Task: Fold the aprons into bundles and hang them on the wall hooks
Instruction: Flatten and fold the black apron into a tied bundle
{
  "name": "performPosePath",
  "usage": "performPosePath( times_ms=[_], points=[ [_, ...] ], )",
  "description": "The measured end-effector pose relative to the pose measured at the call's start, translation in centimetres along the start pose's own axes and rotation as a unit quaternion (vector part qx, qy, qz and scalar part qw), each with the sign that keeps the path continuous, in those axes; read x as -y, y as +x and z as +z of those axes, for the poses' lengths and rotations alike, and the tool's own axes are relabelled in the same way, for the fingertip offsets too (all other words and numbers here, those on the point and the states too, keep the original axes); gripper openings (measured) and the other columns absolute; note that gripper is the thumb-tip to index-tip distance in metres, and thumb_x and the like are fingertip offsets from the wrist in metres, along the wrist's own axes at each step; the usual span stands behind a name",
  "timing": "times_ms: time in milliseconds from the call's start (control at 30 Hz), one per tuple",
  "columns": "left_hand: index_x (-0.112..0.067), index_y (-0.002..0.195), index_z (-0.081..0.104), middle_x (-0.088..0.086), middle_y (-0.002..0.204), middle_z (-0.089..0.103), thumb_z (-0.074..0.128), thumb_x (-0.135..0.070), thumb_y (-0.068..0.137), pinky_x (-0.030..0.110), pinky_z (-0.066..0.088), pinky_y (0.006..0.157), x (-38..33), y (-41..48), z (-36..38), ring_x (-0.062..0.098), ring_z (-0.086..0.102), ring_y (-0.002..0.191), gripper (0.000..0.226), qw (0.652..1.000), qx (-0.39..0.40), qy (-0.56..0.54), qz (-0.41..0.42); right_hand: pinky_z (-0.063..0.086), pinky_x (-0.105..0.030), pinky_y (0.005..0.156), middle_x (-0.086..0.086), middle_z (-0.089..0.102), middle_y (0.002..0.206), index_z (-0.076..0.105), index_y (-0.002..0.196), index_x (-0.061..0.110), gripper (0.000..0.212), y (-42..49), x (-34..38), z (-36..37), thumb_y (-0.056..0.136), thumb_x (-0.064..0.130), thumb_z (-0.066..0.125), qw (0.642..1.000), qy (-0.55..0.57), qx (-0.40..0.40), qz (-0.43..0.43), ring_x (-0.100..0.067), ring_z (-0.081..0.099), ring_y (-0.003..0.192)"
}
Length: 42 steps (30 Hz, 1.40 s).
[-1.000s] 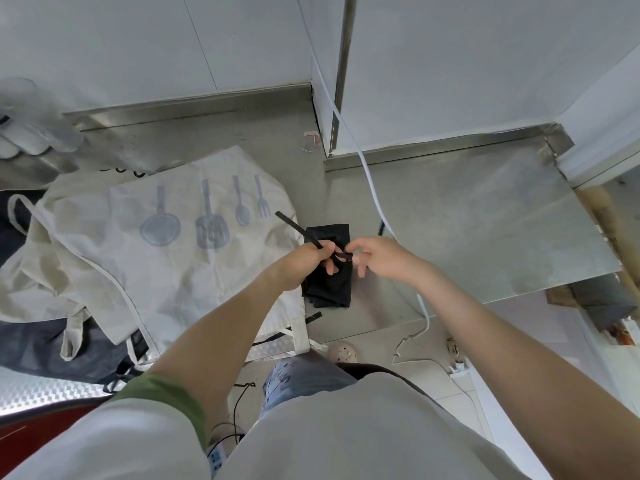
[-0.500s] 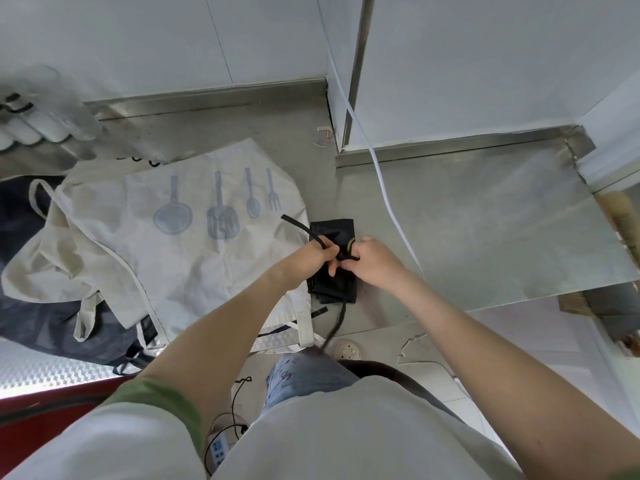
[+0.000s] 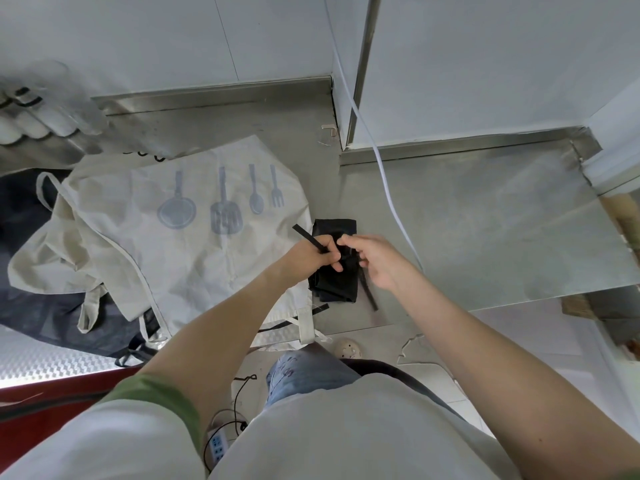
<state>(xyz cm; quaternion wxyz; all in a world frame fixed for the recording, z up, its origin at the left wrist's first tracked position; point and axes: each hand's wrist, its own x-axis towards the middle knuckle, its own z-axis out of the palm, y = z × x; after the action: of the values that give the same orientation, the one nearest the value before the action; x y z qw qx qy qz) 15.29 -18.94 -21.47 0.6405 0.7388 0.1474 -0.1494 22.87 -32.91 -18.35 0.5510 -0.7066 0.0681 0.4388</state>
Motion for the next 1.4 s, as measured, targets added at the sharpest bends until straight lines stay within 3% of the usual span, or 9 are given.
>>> performPosePath(
  times_ms=[133, 233, 333, 433, 600, 767, 1067, 1267, 1400],
  points=[
    [-0.008, 0.082, 0.051, 0.004, 0.078, 0.070, 0.043, -0.012, 0.103, 0.009, 0.039, 0.079, 0.3, -0.6, 0.2, -0.001, 0.057, 0.078, 0.023, 0.999, -0.025, -0.038, -0.013, 0.042, -0.025, 0.082, 0.001, 0.059, 0.073, 0.057, 0.076, 0.014, 0.026, -0.1, 0.3, 0.1, 0.100, 0.019, 0.048, 0.981, 0.171, 0.004, -0.096, -0.012, 0.056, 0.078],
    [-0.008, 0.086, 0.053, 0.000, 0.070, 0.068, 0.031, -0.020, 0.106, 0.011, 0.036, 0.085, 0.4, -0.7, -0.1, -0.001, 0.057, 0.080, 0.032, 0.998, -0.041, -0.028, -0.044, 0.050, -0.027, 0.056, -0.001, 0.044, 0.047, 0.050, 0.078, 0.010, 0.027, -0.7, 0.5, -0.8, 0.102, 0.020, 0.043, 0.950, 0.283, 0.009, -0.132, -0.015, 0.044, 0.045],
    [-0.012, 0.086, 0.058, -0.003, 0.069, 0.067, 0.031, -0.022, 0.106, 0.016, 0.036, 0.090, 0.5, -0.6, -0.3, 0.004, 0.056, 0.081, 0.035, 0.998, -0.042, -0.011, -0.054, 0.018, -0.017, 0.038, 0.002, 0.039, 0.045, 0.046, 0.084, 0.014, 0.021, -0.9, 0.3, -1.8, 0.100, 0.027, 0.048, 0.974, 0.156, -0.009, -0.163, -0.008, 0.024, 0.033],
    [-0.011, 0.091, 0.062, -0.001, 0.079, 0.065, 0.034, -0.021, 0.106, 0.022, 0.037, 0.087, 0.3, -0.6, 0.2, 0.009, 0.055, 0.084, 0.033, 0.995, -0.084, 0.010, -0.044, 0.040, -0.025, 0.055, 0.005, 0.063, 0.077, 0.048, 0.099, 0.019, 0.021, -0.6, 0.1, -2.7, 0.091, 0.032, 0.062, 0.973, -0.158, -0.035, -0.163, -0.007, 0.054, 0.058],
    [-0.033, 0.088, 0.065, -0.001, 0.107, 0.064, 0.039, -0.014, 0.100, 0.034, 0.031, 0.098, 1.6, 0.1, -0.3, 0.021, 0.050, 0.107, 0.035, 0.948, -0.222, 0.222, -0.045, 0.035, -0.029, 0.072, 0.000, 0.066, 0.103, 0.057, 0.101, 0.020, 0.014, 0.0, -1.4, -3.7, 0.096, 0.031, 0.052, 0.812, -0.564, -0.046, -0.142, -0.025, 0.059, 0.100],
    [-0.006, 0.106, 0.063, 0.003, 0.102, 0.059, 0.036, 0.011, 0.089, 0.014, 0.032, 0.071, 0.7, -0.2, 0.0, 0.018, 0.050, 0.094, 0.035, 0.958, -0.203, 0.180, -0.090, 0.037, -0.030, 0.069, -0.009, 0.063, 0.098, 0.059, 0.098, 0.012, 0.016, 0.1, -1.8, -4.3, 0.098, 0.021, 0.046, 0.813, -0.568, -0.055, -0.111, -0.031, 0.058, 0.097],
    [-0.002, 0.105, 0.054, 0.020, 0.103, 0.064, 0.043, -0.011, 0.097, 0.042, 0.049, 0.089, 0.2, -0.3, -1.5, 0.035, 0.059, 0.102, 0.018, 0.953, -0.177, 0.170, -0.179, 0.041, -0.034, 0.070, -0.004, 0.057, 0.071, 0.052, 0.066, 0.009, 0.061, -0.4, -1.3, -5.7, 0.093, 0.062, 0.037, 0.910, -0.410, -0.029, -0.059, -0.022, 0.053, 0.069],
    [-0.002, 0.099, 0.056, 0.017, 0.099, 0.065, 0.046, -0.014, 0.097, 0.035, 0.040, 0.099, -0.2, -0.6, -1.6, 0.031, 0.058, 0.099, 0.016, 0.938, -0.155, 0.247, -0.185, 0.036, -0.032, 0.084, -0.008, 0.055, 0.096, 0.055, 0.075, 0.013, 0.039, 1.4, -2.4, -6.4, 0.103, 0.031, 0.035, 0.782, -0.616, -0.031, -0.085, -0.027, 0.047, 0.102],
    [-0.010, 0.065, 0.049, 0.003, 0.059, 0.055, 0.042, -0.020, 0.099, 0.021, 0.039, 0.056, -1.5, -1.3, -2.1, 0.020, 0.053, 0.061, 0.037, 0.943, -0.109, 0.219, -0.228, 0.027, -0.031, 0.100, 0.007, 0.044, 0.109, 0.069, 0.077, 0.020, 0.034, 1.2, -1.8, -5.8, 0.099, 0.029, 0.045, 0.800, -0.586, -0.009, -0.125, -0.020, 0.032, 0.105]
  ],
)
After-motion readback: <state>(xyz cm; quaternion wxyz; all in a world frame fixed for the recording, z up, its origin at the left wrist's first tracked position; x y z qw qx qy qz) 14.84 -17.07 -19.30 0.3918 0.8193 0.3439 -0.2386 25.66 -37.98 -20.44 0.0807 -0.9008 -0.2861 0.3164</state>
